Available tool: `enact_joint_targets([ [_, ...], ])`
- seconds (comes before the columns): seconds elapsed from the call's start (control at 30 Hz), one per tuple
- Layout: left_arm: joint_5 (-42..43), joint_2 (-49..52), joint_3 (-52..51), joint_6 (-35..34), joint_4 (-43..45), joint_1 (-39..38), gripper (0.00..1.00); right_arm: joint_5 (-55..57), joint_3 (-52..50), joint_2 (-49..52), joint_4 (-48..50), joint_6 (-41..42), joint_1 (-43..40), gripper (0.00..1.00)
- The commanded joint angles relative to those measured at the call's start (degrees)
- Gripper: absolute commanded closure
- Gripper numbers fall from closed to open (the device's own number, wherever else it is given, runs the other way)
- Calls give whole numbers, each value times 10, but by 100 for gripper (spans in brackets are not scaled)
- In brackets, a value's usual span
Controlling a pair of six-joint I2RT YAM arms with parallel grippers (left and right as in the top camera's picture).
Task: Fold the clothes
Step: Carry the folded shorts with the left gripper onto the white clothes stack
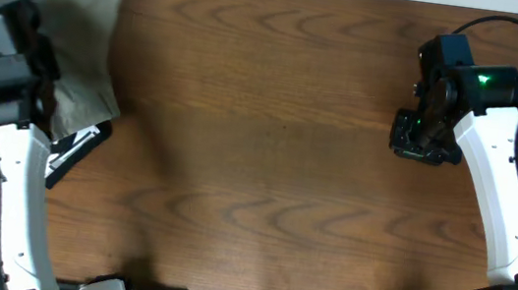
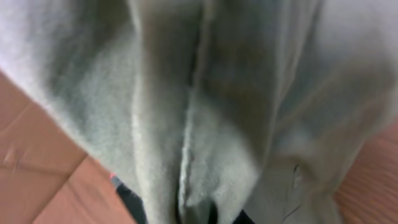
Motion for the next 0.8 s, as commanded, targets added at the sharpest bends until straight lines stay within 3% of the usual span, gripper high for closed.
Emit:
enact_joint_targets([
  [0.0,-16,10,10,-27,-7,28,94,9,5,-11,1,-7,-4,81],
  [0.57,-16,72,3,-162,-40,143,94,9,5,-11,-3,-6,-4,80],
  [0.6,-16,75,3,-170,-46,149,86,9,5,-11,-3,-6,-3,80],
  [0.63,-16,78,3,-181,-52,155,58,9,5,-11,-3,-6,-3,80],
  [0.67,-16,80,3,-199,-60,162,19,9,5,-11,-3,-6,-3,80],
  [0.7,-16,81,3,-219,-67,168,2,9,5,-11,-3,-6,-4,80],
  [0.77,-16,81,3,-252,-74,178,2,9,5,-11,-3,-6,-3,80],
])
